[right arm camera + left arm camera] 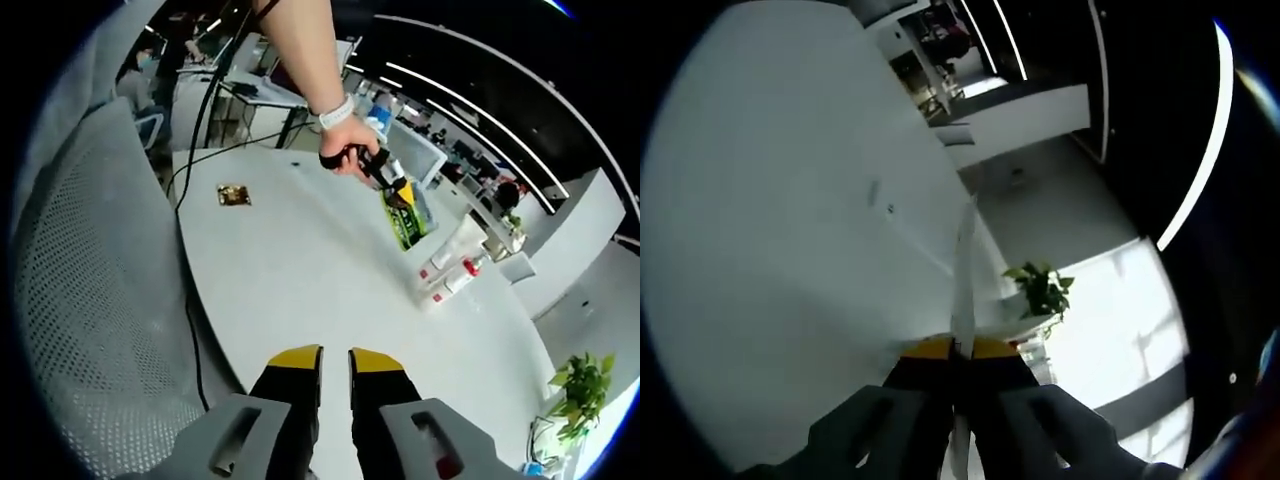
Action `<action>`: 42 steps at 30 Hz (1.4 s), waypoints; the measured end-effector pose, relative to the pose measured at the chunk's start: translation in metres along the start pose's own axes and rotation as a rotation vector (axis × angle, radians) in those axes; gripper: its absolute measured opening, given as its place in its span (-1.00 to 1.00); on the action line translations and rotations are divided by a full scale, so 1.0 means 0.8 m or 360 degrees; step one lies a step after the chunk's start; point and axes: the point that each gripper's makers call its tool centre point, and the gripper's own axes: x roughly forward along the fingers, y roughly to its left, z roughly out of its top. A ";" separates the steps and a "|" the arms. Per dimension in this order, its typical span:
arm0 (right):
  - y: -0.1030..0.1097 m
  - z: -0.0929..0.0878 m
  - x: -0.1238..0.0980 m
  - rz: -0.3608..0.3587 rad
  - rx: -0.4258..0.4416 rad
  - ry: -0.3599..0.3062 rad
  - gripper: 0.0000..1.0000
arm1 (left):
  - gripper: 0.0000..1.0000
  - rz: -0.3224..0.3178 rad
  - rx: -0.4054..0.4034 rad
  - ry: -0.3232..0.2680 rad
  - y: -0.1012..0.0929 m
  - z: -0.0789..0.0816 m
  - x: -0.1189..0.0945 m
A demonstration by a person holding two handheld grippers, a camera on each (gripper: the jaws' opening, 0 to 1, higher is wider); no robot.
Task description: Arrange the skincare products in the storage area until every visible bottle or jar stands upright without overlapping.
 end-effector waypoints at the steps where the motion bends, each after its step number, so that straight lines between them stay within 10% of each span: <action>1: 0.000 0.000 0.000 -0.0001 -0.0004 0.0001 -0.94 | -1.00 0.0004 -0.0001 0.0005 0.001 -0.001 0.001; 42: 0.004 -0.009 0.004 0.0024 -0.0020 0.0070 -1.00 | -1.00 0.0049 -0.0059 0.0049 0.039 -0.014 0.033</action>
